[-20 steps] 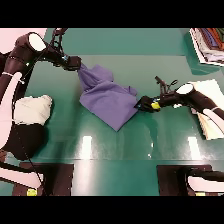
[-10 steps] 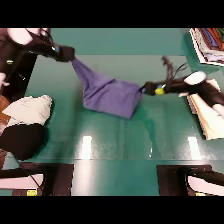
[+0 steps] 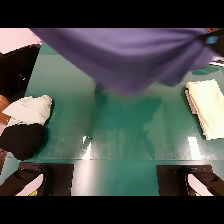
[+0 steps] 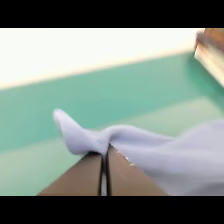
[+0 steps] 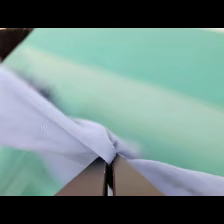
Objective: Fold the shirts.
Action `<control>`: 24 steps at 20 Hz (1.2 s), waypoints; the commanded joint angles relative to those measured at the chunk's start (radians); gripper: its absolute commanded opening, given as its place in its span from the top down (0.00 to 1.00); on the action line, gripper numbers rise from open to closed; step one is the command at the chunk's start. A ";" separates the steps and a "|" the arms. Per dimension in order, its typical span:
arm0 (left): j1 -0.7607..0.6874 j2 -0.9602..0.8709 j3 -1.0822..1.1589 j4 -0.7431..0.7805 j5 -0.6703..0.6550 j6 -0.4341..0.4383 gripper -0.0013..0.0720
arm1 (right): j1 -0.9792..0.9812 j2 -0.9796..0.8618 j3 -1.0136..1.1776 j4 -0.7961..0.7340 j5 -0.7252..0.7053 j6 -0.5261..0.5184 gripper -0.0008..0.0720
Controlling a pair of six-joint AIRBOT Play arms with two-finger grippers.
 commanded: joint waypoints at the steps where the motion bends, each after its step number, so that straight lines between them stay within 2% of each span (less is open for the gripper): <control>1: 0.000 0.118 0.010 -0.015 0.016 -0.027 0.95 | -0.084 0.084 0.094 -0.037 0.074 0.050 0.97; 5: 0.000 0.086 0.011 -0.016 0.016 -0.024 0.95 | -0.146 0.066 0.116 -0.035 0.152 0.117 0.97; 9: 0.000 -0.092 -0.021 0.040 -0.038 -0.019 0.95 | -0.112 -0.090 0.096 -0.038 0.270 0.185 0.97; 15: 0.000 -0.503 -0.177 0.042 -0.112 -0.019 0.95 | 0.046 -0.432 -0.132 -0.113 0.159 0.197 0.97; 19: 0.000 -0.735 -0.192 0.046 -0.040 0.005 0.95 | 0.058 -0.631 -0.115 -0.105 0.029 0.196 0.97; 22: 0.002 -0.779 -0.192 0.056 0.050 -0.005 0.95 | 0.056 -0.727 0.000 -0.105 0.039 0.196 0.97; 23: 0.006 -0.777 -0.190 0.056 0.059 -0.005 0.80 | 0.055 -0.748 0.040 -0.105 0.056 0.196 0.94; 24: 0.013 -0.775 -0.182 0.056 0.047 -0.016 0.31 | 0.055 -0.763 0.082 -0.105 0.079 0.196 0.66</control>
